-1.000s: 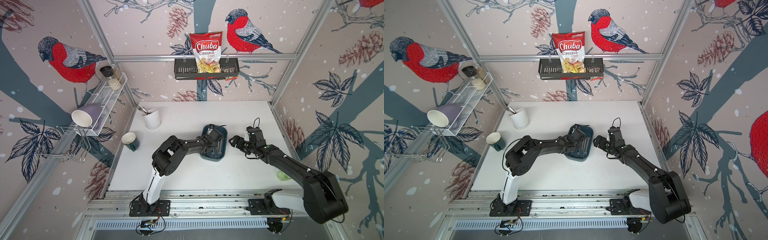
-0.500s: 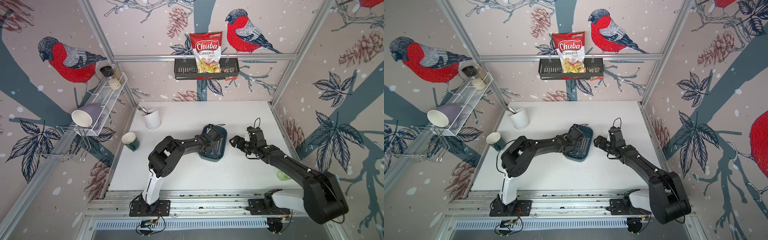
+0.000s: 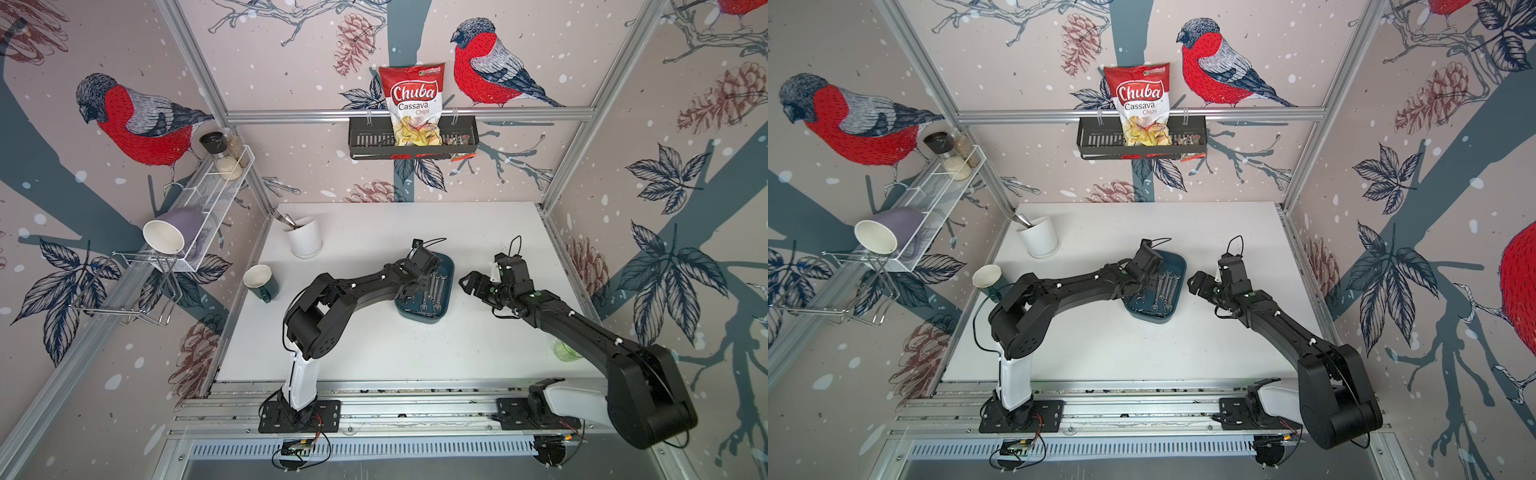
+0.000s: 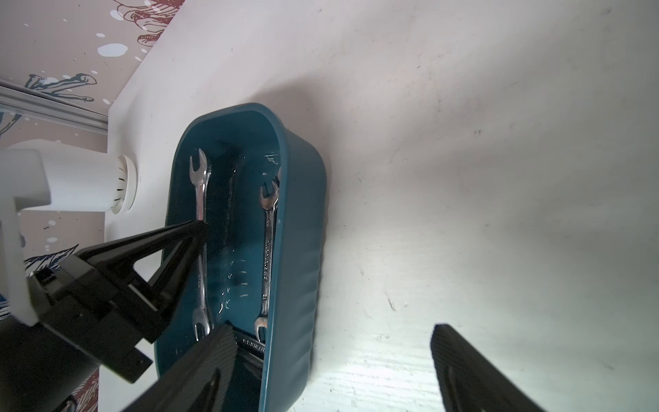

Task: Take out the wrench from the storage box
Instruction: Place the wrench at the center of the board.

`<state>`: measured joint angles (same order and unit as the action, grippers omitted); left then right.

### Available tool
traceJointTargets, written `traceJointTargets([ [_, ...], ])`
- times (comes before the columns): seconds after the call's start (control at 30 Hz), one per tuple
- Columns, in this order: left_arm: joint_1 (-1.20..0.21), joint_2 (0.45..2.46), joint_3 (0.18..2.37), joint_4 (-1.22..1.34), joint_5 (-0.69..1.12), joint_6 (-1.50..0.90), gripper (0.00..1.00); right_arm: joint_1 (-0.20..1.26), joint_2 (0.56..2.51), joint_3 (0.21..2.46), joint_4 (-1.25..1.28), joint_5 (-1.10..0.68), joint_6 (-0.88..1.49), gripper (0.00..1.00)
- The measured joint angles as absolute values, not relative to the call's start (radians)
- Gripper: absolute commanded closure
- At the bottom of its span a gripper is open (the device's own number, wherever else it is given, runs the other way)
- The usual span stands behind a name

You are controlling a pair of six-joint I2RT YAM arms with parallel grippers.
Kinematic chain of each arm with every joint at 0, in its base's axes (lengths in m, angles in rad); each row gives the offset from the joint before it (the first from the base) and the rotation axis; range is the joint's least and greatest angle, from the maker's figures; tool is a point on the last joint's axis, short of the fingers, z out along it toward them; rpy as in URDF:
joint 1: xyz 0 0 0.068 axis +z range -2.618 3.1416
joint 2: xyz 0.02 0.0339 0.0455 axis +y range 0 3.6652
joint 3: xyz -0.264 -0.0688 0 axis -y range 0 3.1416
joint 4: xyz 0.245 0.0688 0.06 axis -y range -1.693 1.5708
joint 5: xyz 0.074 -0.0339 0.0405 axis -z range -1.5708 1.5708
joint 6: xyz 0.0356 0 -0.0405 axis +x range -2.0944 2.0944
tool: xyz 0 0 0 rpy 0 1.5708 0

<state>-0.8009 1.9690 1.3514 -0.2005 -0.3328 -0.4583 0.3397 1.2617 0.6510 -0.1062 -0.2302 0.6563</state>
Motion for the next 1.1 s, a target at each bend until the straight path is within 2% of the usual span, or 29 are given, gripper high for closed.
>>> traceJointTargets([
  [0.3, -0.750, 1.885, 1.372, -0.243, -0.333, -0.436, 0.81, 0.340, 1.262, 0.651, -0.106, -0.236, 0.656, 0.08],
  [0.67, -0.584, 1.767, 1.195, -0.226, -0.334, -0.412, 0.81, 0.350, 1.262, 0.673, -0.115, -0.237, 0.657, 0.08],
  [0.87, -0.529, 1.766, 1.081, -0.184, -0.313, -0.416, 0.81, 0.416, 1.229, 0.740, -0.144, -0.191, 0.661, 0.08],
  [1.1, -0.493, 1.785, 0.999, -0.130, -0.285, -0.438, 0.81, 0.557, 1.258, 0.833, -0.184, -0.075, 0.706, 0.09],
])
